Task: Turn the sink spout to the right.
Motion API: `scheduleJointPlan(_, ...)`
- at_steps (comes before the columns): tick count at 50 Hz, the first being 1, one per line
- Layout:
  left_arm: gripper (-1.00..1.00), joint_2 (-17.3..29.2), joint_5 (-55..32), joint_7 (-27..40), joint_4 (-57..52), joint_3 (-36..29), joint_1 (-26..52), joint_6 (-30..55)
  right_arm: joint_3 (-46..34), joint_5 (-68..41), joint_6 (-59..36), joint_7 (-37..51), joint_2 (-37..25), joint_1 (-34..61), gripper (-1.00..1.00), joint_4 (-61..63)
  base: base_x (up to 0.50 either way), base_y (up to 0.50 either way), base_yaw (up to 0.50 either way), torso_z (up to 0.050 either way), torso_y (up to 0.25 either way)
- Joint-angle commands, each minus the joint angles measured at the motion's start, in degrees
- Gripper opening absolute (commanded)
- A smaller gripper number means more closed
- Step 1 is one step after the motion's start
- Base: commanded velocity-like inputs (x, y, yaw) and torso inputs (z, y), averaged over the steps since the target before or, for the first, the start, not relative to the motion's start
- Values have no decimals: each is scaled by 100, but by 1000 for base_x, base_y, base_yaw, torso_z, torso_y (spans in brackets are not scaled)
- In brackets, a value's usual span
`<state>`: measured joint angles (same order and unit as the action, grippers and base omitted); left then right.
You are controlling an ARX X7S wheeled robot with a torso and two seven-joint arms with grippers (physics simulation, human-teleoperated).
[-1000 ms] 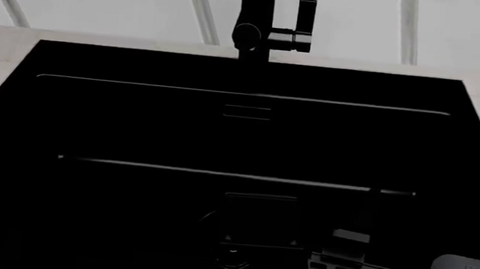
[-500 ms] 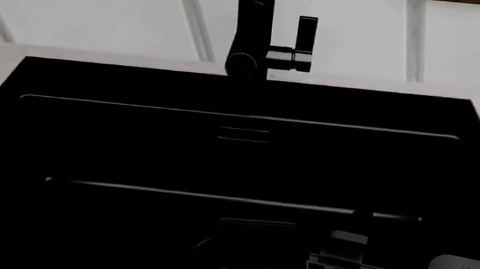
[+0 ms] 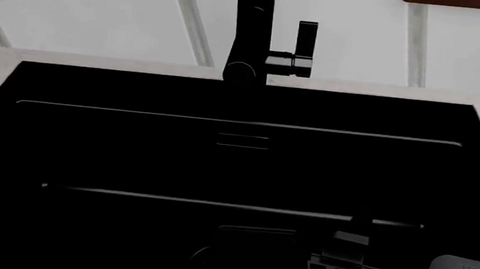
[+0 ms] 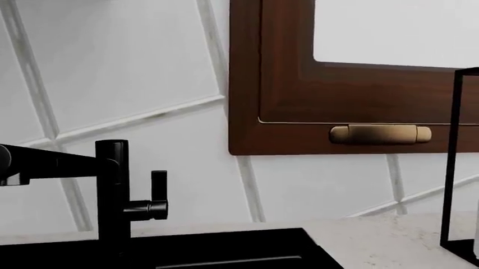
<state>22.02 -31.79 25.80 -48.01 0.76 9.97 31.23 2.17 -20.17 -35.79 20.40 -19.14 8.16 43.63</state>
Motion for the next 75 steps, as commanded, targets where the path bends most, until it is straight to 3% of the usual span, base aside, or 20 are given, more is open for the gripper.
scheduleJointPlan(1, 100, -5, 32, -65, 102, -81, -39, -122, -65, -32, -66, 46, 13, 89, 100, -10, 0, 0, 0, 0, 0)
scheduleJointPlan(6, 100, 18, 73, -73, 94, -124, -55, -146, -187, -254, -344, 39, 69, 330, 100, 149, 0, 0, 0, 0, 0)
scheduleJointPlan(14, 100, 48, 63, -38, 53, -161, -28, -100, -1025, 22, -662, 93, 92, 775, 100, 171, 0, 0, 0, 0, 0)
scheduleJointPlan(31, 100, 62, 93, -46, 75, -266, -51, -164, -1437, -302, -1206, 227, 355, 1144, 100, 674, 0, 0, 0, 0, 0)
scheduleJointPlan(75, 100, 168, 68, -45, 102, -435, 14, -178, -1776, -684, -1710, 387, 729, 2002, 100, 218, 0, 0, 0, 0, 0)
